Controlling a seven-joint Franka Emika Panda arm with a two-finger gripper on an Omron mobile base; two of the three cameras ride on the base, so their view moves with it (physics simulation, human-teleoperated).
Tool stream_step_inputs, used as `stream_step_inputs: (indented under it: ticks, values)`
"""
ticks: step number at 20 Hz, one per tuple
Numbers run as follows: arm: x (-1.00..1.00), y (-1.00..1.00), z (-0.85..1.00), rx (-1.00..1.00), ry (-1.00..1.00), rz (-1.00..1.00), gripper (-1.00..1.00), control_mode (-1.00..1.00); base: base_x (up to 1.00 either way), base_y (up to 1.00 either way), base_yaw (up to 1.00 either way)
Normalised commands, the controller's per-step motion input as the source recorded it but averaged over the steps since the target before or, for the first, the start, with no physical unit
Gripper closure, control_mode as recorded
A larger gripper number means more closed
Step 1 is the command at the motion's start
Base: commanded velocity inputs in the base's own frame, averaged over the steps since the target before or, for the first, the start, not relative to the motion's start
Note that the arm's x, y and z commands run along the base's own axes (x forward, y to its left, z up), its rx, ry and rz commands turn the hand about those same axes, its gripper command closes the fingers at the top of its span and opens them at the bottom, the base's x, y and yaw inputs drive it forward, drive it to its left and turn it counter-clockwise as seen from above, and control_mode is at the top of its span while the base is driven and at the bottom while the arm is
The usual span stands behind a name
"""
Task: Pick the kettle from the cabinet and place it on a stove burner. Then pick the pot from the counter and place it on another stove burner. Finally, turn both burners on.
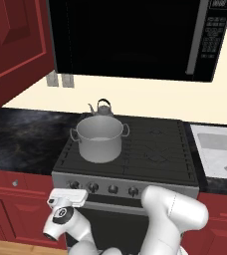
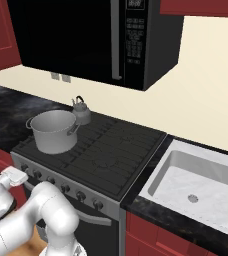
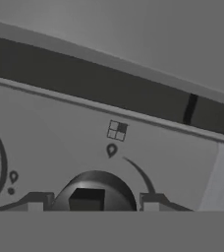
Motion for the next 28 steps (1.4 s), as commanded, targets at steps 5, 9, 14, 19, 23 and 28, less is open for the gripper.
stream_step_inputs:
  ticks: [5,9,14,19,23,28]
  values:
    - [0.0,0.0,0.0,-0.18,0.03,0.0,1.0,-1.0,0.0,0.0,0.0]
    - [0.0,0.0,0.0,-0.18,0.03,0.0,1.0,-1.0,0.0,0.0,0.0]
    - [0.0,0.0,0.0,-0.19,0.01,0.0,1.0,-1.0,0.0,0.0,0.0]
    - [0.0,0.0,0.0,-0.19,0.01,0.0,1.0,-1.0,0.0,0.0,0.0]
    - [0.0,0.0,0.0,-0.21,0.03,0.0,1.0,-1.0,0.0,0.0,0.0]
    - [0.0,0.05,0.0,-0.17,0.06,0.0,1.0,-1.0,0.0,0.0,0.0]
